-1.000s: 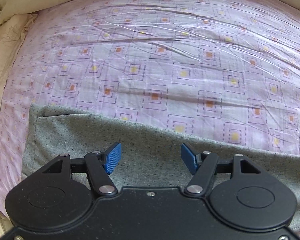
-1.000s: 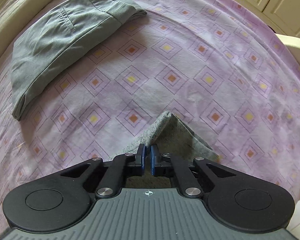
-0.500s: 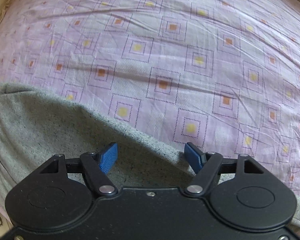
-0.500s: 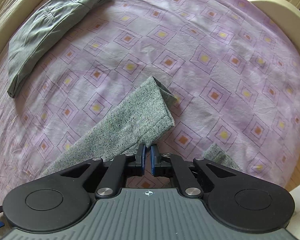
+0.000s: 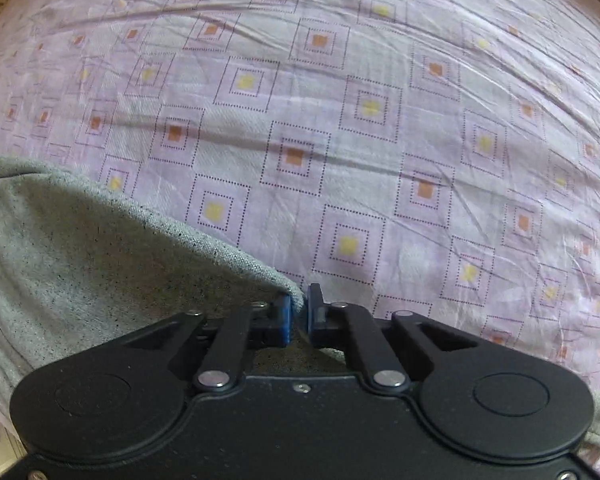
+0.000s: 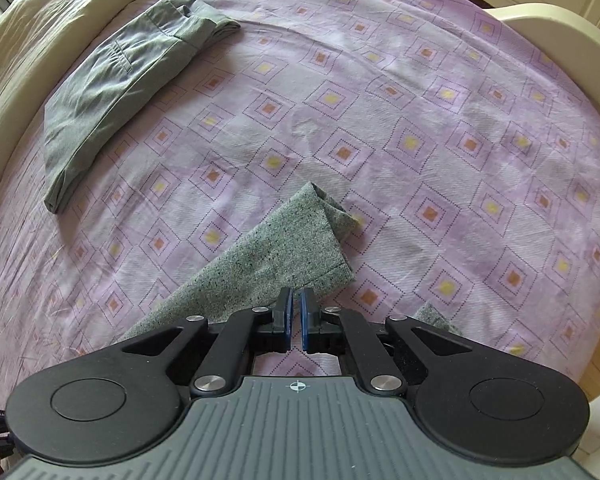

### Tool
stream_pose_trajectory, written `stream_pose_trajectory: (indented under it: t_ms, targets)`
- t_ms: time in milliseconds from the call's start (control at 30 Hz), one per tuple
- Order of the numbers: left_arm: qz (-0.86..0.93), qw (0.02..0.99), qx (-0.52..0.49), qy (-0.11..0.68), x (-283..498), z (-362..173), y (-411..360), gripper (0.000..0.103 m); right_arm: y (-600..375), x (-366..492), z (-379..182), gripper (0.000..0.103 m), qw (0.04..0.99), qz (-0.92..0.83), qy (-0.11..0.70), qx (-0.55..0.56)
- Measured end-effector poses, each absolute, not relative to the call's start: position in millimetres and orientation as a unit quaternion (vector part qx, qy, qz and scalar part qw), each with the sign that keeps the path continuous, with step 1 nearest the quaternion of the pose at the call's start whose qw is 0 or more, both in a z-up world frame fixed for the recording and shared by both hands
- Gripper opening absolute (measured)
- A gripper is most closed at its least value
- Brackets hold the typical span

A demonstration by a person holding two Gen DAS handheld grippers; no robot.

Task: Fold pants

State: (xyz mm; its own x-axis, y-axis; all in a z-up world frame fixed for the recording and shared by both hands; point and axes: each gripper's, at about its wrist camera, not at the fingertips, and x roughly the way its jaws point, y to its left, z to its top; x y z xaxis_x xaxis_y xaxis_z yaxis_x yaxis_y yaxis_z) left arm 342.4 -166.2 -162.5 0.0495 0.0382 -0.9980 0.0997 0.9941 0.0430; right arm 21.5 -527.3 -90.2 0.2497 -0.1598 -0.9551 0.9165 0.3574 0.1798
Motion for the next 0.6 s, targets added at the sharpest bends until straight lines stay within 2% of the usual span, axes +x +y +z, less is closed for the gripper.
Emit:
stream_pose_trajectory:
  t_ms: [100, 167, 200, 233, 600]
  targets:
    - [-0.033, 0.741, 0.039, 0.67, 324.7, -138.9, -158.6, 0.009, -533.0, 7.7, -93.3, 0.007, 0.671, -0.397, 0.434, 0.451]
    - [-0.04, 0.749, 0.034, 0.661, 312.2, -128.2, -152.7, 0.009, -537.6, -3.2, -100.6, 0.017, 0.654, -0.407, 0.413, 0.485]
    - [-0.045, 0.752, 0.033, 0.657, 305.7, -125.1, -150.2, 0.009, -538.9, -8.2, -107.3, 0.027, 0.643, -0.413, 0.405, 0.502]
    - [-0.05, 0.755, 0.031, 0.653, 299.9, -122.2, -147.4, 0.009, -539.3, -12.6, -113.3, 0.029, 0.634, -0.417, 0.398, 0.516]
    - [-0.077, 0.767, 0.041, 0.636, 281.6, -114.9, -147.5, 0.009, -540.2, -18.5, -151.2, 0.03, 0.596, -0.45, 0.301, 0.593]
